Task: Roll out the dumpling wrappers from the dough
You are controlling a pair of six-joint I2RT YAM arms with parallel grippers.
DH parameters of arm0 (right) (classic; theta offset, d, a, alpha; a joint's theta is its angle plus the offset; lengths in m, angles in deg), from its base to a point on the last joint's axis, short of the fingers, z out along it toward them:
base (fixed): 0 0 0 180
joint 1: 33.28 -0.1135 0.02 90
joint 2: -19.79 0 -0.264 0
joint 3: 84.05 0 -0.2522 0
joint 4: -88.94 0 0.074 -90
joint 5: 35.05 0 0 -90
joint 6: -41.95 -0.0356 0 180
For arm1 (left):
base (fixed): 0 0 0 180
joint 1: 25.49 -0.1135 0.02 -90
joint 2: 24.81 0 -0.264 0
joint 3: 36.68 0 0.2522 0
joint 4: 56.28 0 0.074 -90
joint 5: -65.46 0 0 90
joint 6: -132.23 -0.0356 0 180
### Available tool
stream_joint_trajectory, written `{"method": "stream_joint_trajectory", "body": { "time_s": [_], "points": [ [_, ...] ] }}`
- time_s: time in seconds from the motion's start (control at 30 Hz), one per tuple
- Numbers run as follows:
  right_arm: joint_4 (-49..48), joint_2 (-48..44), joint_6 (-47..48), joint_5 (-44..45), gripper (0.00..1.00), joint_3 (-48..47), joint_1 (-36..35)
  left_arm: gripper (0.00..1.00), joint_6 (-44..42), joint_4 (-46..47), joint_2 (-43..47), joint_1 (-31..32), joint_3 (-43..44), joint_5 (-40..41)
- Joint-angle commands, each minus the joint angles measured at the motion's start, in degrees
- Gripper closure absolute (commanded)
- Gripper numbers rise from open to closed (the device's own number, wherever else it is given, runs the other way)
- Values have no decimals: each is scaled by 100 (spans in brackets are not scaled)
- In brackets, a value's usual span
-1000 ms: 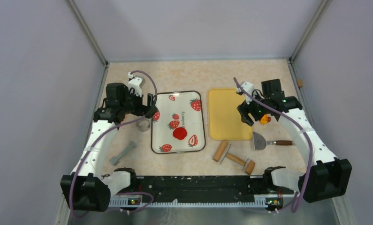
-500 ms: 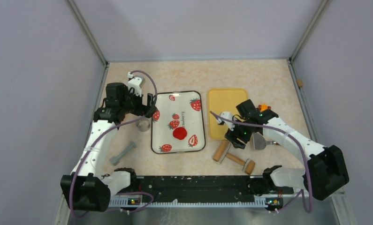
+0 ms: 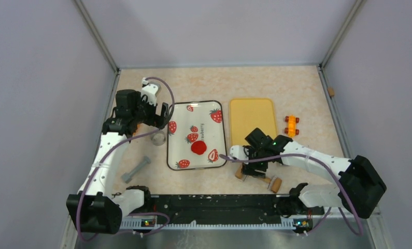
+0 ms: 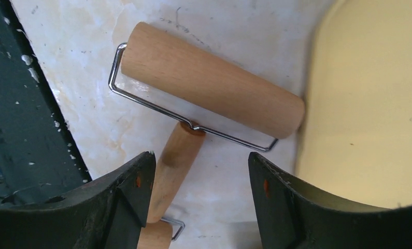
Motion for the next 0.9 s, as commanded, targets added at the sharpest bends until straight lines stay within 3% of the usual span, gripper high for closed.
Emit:
{"method": "stream_joint_trajectory", "body": {
  "time_s": [0.0,0.27,0.57,0.77,0.87],
  "points": [
    [-745,58,226,735,33,413,-488,1,-337,187,51,-8,226,82],
    [-1068,-168,349,1748,37,535,-445,1,-430,174,91,-2,136,100],
    [-467,-366,919,784,34,544,323,1,-148,302,-10,-10,64,-185],
    [-785,-107,1053,423,48,697,393,1,-150,293,-27,-2,-37,-422],
    [-808,29,1135,464,68,668,393,1,-601,52,-21,34,-66,-928]
  ]
}}
